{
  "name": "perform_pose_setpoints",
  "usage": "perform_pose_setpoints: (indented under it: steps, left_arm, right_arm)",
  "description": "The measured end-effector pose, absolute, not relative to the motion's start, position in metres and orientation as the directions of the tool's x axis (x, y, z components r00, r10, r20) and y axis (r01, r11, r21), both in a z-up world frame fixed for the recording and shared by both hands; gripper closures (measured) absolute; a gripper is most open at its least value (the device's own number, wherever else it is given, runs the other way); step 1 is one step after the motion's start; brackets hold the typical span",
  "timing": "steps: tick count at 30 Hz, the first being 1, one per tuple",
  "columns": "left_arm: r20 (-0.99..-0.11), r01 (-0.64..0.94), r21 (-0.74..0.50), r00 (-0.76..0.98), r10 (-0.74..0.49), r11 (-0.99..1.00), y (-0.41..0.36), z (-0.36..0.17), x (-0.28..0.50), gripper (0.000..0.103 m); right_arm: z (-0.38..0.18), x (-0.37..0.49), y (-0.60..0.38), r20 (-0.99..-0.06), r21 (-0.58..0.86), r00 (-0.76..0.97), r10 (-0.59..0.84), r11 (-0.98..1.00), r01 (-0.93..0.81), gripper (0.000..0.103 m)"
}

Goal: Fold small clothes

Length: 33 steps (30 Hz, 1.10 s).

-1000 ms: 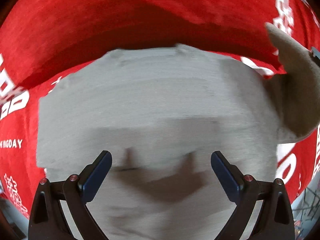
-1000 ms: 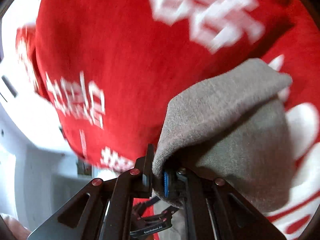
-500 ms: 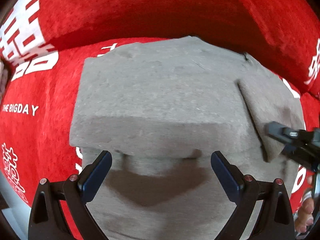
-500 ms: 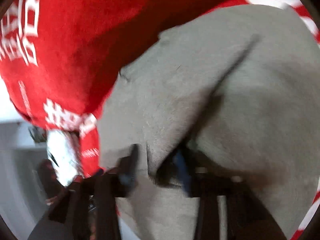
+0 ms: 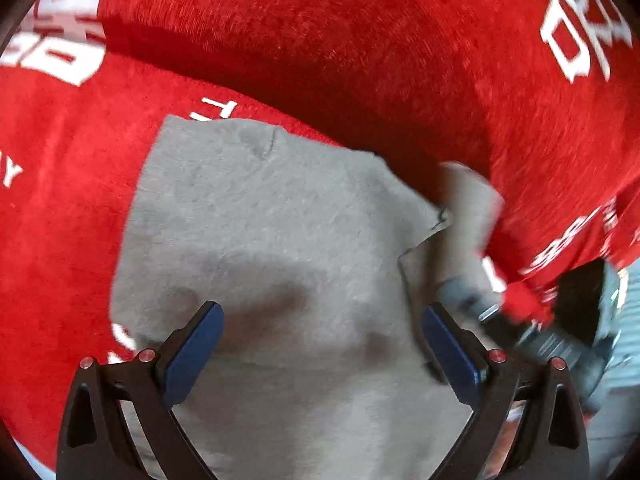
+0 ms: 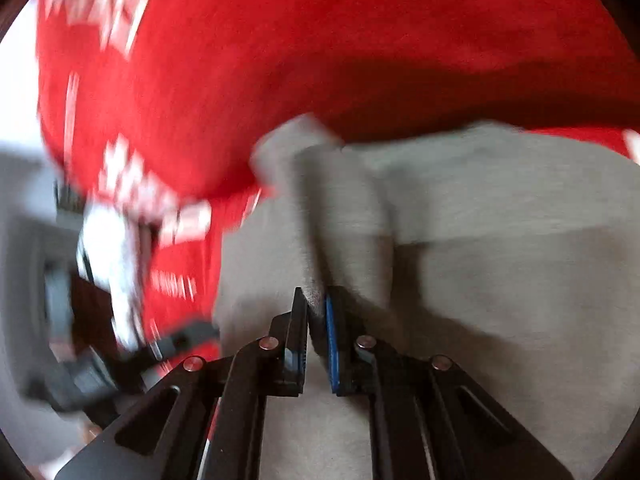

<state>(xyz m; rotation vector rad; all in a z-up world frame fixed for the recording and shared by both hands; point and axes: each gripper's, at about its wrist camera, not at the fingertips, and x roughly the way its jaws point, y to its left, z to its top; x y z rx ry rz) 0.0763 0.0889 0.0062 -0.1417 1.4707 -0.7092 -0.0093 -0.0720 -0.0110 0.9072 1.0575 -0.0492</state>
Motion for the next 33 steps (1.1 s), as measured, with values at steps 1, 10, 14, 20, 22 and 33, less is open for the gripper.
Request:
perform_pose_setpoints:
  steps: [1, 10, 14, 20, 22, 33]
  left_arm:
    - [-0.851, 0.342, -0.510, -0.067, -0.521, 0.789, 0.089, 0.004, 0.078, 0.004]
    - [-0.882, 0.376, -0.468, -0.133, -0.453, 0.800, 0.064, -0.023, 0.070, 0.004]
    - [-0.890, 0.379, -0.450, -0.125, -0.438, 0.808, 0.057, -0.026, 0.068, 0.004]
    - [-0.899, 0.395, -0.431, -0.113, -0.423, 0.811, 0.051, -0.021, 0.074, 0.090]
    - [-0.891, 0.403, -0.443, -0.102, -0.442, 0.801, 0.053, -0.013, 0.080, 0.093]
    - [-0.899, 0.435, -0.419, -0.075, -0.432, 0.797, 0.071, -0.011, 0.082, 0.093]
  right_arm:
    - [-0.017, -0.002, -0.058, -0.786, 0.598, 0.473, 0.398, 0.682, 0.421, 0.090]
    - [-0.028, -0.082, -0.073, -0.790, 0.613, 0.451, 0.416, 0.576, 0.541, 0.053]
    - [-0.030, -0.131, -0.095, -0.775, 0.631, 0.506, 0.379, 0.406, 0.661, 0.053]
    - [-0.041, -0.210, -0.130, -0.750, 0.647, 0.613, 0.248, 0.086, 0.757, 0.053]
    - [-0.048, -0.223, -0.138, -0.725, 0.668, 0.653, 0.219, -0.003, 0.744, 0.053]
    - [-0.030, -0.226, -0.171, -0.746, 0.663, 0.654, 0.122, 0.055, 0.746, 0.096]
